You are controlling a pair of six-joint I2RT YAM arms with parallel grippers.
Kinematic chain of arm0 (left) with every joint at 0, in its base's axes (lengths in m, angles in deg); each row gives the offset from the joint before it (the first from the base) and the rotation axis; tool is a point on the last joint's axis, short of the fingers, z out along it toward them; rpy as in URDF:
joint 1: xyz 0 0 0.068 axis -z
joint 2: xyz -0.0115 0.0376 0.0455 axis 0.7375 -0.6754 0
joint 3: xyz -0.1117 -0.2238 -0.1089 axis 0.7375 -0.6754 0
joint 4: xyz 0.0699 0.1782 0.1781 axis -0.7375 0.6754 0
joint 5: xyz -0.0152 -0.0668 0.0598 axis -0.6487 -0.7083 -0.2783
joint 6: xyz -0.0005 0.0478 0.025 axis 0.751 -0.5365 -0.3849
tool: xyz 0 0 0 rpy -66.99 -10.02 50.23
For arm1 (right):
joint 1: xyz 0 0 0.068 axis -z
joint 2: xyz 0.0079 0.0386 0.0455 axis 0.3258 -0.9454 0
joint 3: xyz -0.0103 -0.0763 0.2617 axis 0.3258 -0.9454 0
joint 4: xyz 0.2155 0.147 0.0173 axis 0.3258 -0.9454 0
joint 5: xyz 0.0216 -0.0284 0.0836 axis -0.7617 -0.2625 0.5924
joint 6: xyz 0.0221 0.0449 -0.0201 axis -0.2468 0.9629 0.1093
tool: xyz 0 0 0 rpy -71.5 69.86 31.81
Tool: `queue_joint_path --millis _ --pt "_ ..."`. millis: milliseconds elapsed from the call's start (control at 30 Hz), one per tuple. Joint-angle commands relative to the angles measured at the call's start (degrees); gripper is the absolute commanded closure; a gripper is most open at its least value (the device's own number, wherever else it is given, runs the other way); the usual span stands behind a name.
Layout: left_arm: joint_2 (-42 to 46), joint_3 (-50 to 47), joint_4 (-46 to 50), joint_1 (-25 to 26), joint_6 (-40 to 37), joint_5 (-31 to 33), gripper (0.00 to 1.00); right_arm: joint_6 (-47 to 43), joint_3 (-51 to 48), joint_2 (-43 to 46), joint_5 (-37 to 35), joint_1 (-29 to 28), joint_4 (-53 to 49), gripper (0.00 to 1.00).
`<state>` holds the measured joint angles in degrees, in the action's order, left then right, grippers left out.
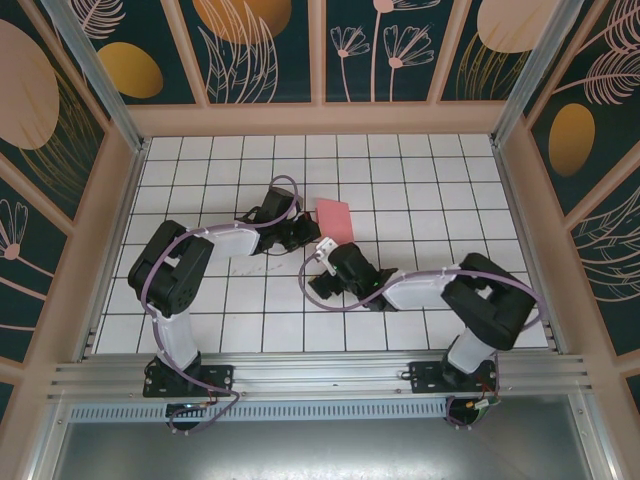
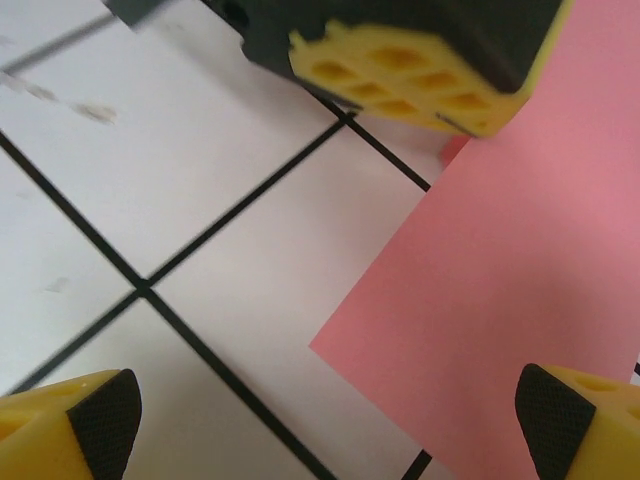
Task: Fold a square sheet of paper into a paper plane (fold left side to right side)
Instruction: Third fold the triangle at the center of the table.
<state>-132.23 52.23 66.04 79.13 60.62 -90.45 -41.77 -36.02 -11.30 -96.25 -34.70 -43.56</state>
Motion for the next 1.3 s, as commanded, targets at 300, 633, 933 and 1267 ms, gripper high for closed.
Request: queue_joint_path --millis 300,633,933,1267 --pt "1.3 0.0 -0.6 0.4 0.2 -1.1 1.0 -4.5 4.8 -5.0 -6.4 -0.5 4.9 0.23" --pt "1.7 0.5 1.4 0.0 -1.3 0.4 1.0 -4.3 6.0 -4.3 -3.6 -0.2 1.7 0.89" --pt "9.1 -0.8 7.4 -3.9 -6.7 3.3 0.7 1.1 7.9 -1.2 13.6 4.3 -4.5 1.0" --pt "6.5 8.1 13.0 -5.3 -15.6 0.6 0.74 5.8 11.1 -2.3 21.7 6.7 -6.7 1.0"
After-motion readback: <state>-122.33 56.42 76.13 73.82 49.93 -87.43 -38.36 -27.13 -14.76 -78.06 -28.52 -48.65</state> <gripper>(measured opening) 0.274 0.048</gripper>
